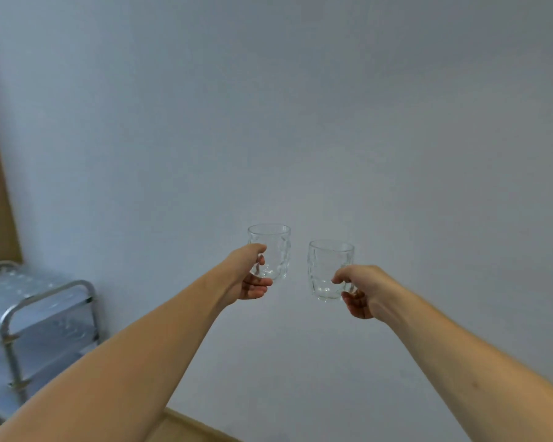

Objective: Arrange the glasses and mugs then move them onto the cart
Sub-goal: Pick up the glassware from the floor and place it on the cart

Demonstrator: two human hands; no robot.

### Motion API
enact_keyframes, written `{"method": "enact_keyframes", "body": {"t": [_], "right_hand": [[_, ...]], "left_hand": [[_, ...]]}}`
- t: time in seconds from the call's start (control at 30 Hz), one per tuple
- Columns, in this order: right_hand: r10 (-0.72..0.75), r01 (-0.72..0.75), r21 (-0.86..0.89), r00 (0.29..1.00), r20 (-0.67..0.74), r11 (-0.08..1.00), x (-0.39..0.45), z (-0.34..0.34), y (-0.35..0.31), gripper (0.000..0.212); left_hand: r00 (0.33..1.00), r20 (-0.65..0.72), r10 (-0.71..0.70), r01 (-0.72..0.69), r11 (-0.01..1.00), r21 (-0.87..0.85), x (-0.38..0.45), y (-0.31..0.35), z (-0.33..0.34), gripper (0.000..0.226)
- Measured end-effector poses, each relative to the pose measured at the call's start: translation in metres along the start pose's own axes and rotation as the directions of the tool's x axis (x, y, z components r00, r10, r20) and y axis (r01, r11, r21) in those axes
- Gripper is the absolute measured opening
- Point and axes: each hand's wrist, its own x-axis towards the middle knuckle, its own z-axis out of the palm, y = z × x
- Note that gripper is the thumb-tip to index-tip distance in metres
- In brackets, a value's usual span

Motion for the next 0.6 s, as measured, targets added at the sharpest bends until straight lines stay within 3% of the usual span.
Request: {"method": "enact_keyframes", "body": {"t": [0.3,0.6], "right_hand": [[0.008,0.003,-0.045,0.973,0.229,0.999,0.019,0.189,-0.02,0.03],[0.057,0.012,-0.149,0.892,0.449,0.989,0.03,0.354,-0.033,0.019]], "left_hand": [[0.974,-0.206,-0.092,0.087,0.996,-0.032,0.008,-0.044,-0.18,0.03],[0.886,-0.413,-0.214,0.153,0.973,-0.174,0.004,-0.099,-0.321,0.033]]}}
